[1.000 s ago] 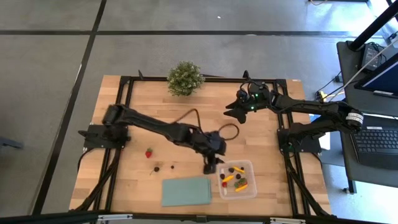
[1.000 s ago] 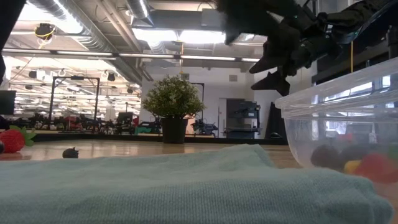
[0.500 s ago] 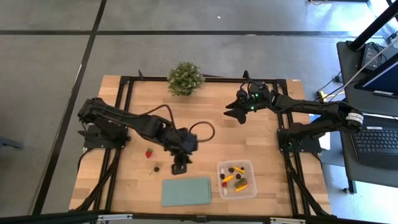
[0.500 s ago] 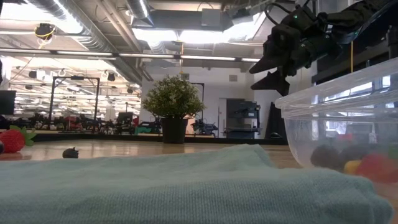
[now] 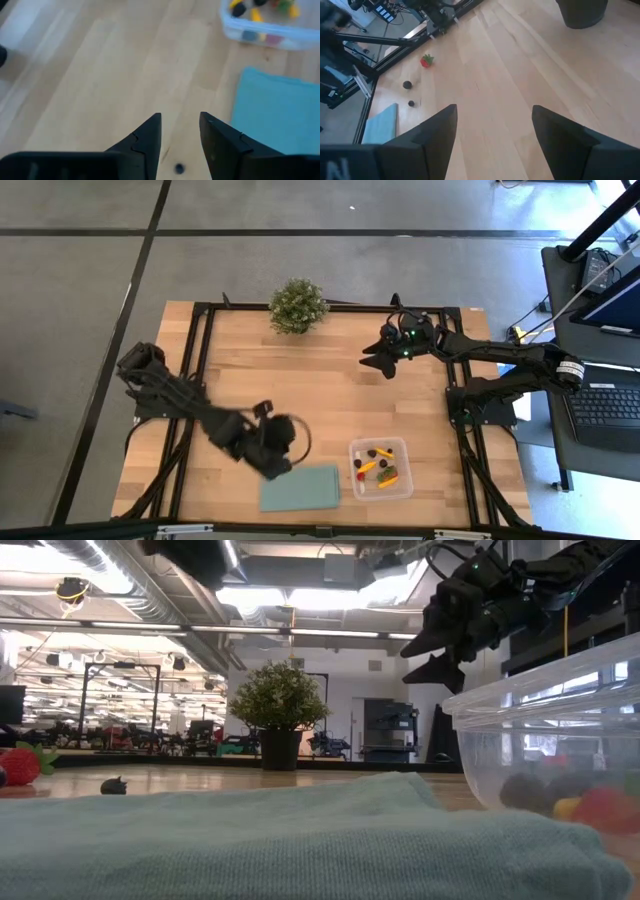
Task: Pick and placing Produce into tupperware
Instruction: Put the blueberry into the transparent bin
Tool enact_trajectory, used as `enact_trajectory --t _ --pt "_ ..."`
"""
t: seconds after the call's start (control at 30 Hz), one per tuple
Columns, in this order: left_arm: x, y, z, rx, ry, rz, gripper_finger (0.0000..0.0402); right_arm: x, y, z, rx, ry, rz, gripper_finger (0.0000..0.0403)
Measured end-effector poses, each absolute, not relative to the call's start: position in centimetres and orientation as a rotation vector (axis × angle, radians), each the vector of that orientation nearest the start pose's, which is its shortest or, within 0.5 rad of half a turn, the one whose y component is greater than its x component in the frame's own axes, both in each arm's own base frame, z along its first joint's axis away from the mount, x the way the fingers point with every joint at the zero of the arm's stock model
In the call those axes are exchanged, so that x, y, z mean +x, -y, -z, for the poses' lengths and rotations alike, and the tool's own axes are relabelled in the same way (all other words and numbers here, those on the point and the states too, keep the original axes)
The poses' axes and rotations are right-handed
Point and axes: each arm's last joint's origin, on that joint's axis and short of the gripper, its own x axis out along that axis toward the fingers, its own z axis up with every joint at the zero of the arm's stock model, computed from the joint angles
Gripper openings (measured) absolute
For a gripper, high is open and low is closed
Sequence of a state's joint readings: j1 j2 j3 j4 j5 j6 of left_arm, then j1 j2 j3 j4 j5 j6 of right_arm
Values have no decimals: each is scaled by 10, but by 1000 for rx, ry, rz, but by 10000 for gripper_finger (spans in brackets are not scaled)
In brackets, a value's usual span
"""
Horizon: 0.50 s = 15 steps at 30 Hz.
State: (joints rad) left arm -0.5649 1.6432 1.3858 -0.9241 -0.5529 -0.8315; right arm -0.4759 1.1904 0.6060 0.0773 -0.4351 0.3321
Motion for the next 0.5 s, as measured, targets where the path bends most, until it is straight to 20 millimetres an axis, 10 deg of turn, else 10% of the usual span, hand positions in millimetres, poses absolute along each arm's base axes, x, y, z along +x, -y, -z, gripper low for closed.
enact_trajectory --t 0.5 --pt "240 185 -227 -272 -680 -456 44 223 104 -225 497 -363 204 259"
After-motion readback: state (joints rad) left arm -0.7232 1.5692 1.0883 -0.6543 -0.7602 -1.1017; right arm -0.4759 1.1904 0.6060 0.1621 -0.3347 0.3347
